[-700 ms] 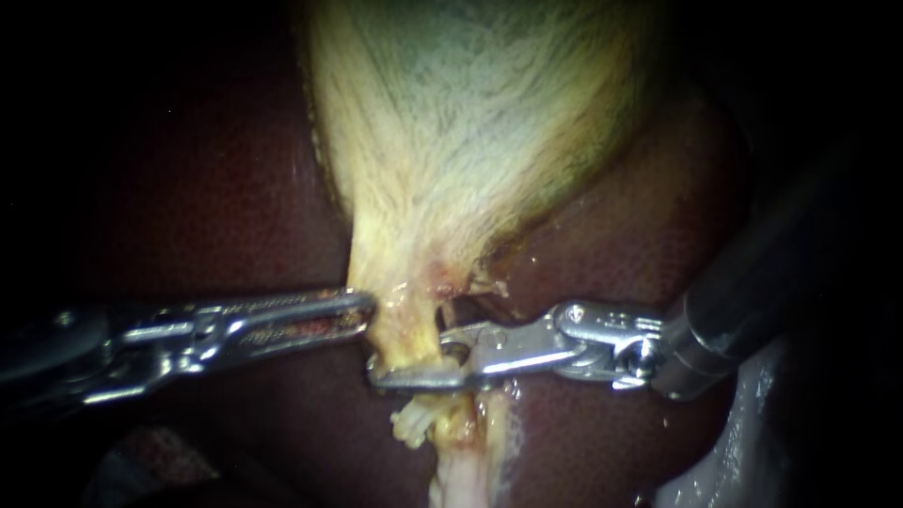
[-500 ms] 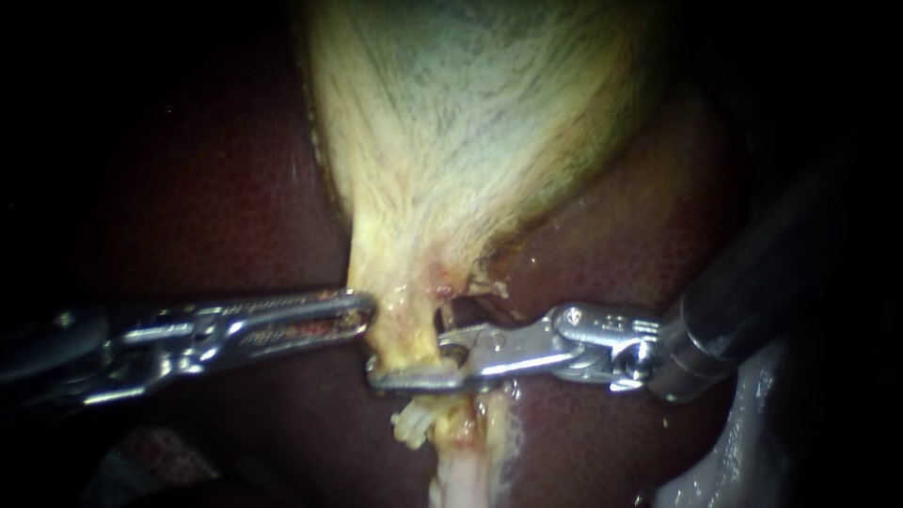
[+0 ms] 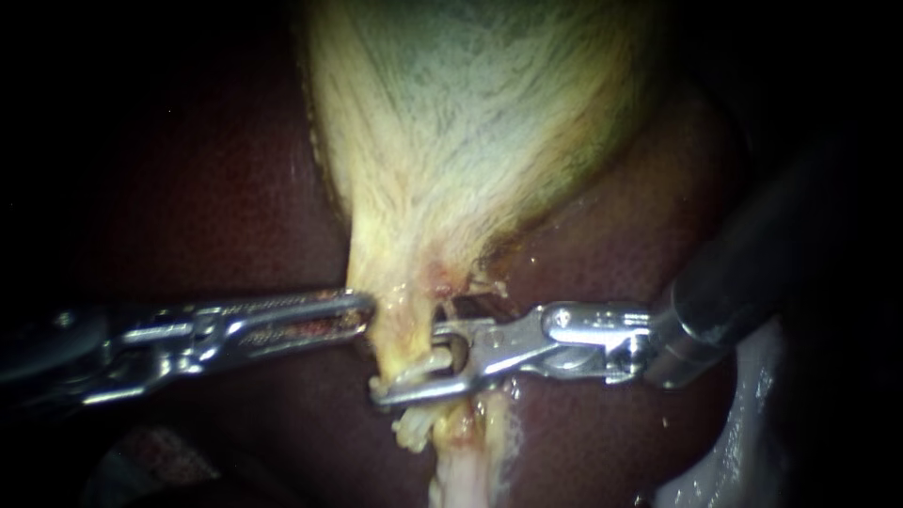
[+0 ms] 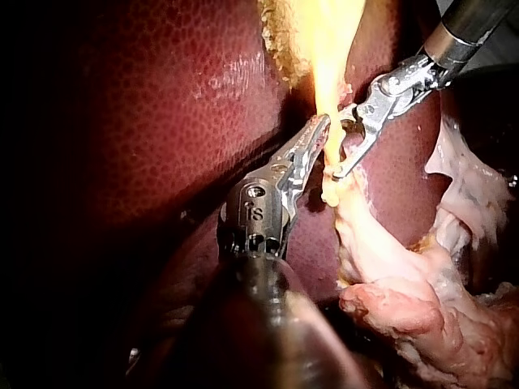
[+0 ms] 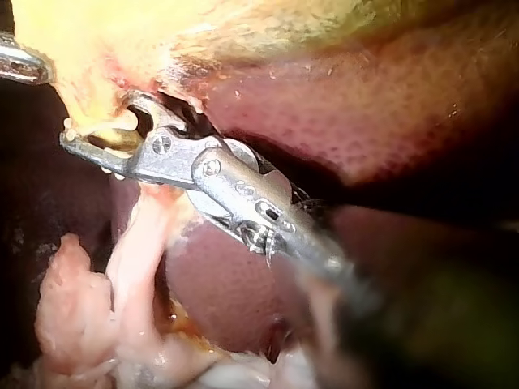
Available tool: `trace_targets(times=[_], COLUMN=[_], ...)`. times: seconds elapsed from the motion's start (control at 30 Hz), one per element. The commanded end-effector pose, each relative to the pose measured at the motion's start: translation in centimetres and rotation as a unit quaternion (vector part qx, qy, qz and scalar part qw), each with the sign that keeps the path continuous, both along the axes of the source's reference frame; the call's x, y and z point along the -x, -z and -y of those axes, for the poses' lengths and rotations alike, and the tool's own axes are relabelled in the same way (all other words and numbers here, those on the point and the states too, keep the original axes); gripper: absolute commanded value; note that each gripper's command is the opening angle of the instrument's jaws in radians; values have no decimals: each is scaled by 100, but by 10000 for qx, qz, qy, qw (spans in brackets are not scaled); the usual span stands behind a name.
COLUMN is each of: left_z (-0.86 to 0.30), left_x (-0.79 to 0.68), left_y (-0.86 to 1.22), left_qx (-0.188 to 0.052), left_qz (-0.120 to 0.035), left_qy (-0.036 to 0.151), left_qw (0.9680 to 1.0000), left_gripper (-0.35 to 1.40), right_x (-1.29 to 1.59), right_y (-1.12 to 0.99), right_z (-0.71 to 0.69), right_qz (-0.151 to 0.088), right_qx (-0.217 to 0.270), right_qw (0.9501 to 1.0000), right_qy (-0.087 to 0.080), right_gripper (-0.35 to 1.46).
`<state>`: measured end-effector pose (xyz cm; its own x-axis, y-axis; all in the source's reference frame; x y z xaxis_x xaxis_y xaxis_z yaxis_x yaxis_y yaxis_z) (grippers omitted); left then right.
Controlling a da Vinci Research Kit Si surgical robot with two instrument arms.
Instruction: Going back third clip left tube
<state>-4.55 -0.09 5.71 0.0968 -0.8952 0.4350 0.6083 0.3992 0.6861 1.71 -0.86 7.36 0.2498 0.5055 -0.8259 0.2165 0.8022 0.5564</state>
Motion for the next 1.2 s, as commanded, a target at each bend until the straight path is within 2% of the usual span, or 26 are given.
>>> trace_targets(times=[0.03, 0.23, 0.53, 0.67, 0.93, 1.07, 1.2], left_z=[0, 1, 2, 1, 1, 1, -1], left_x=[0, -1, -2, -2, -3, -3, -1], left_y=[0, 2, 2, 2, 1, 0, -3], left_qx=[2, 2, 2, 2, 2, 2, 2], left_qz=[-1, -1, 0, 0, 2, 3, 2], left_qy=[-1, -1, -3, -4, -7, -7, -5], left_qw=[10000, 10000, 10000, 10000, 10000, 10000, 10000], left_gripper=[-35, -35, -35, -35, -35, -35, -35], right_x=[1, 15, 61, 86, 127, 138, 143], right_y=[-1, -2, 6, 15, 43, 54, 59], right_z=[-1, -1, 0, -8, -36, -41, -40], right_qz=[-9, -10, 54, 49, -60, -74, -76], right_qx=[39, 82, 241, 342, 920, 1082, 1134], right_qw=[10000, 10000, 9995, 9991, 9953, 9936, 9929], right_qy=[-3, -20, -207, -252, -303, -329, -337], right_gripper=[52, 56, 60, 59, 60, 60, 60])
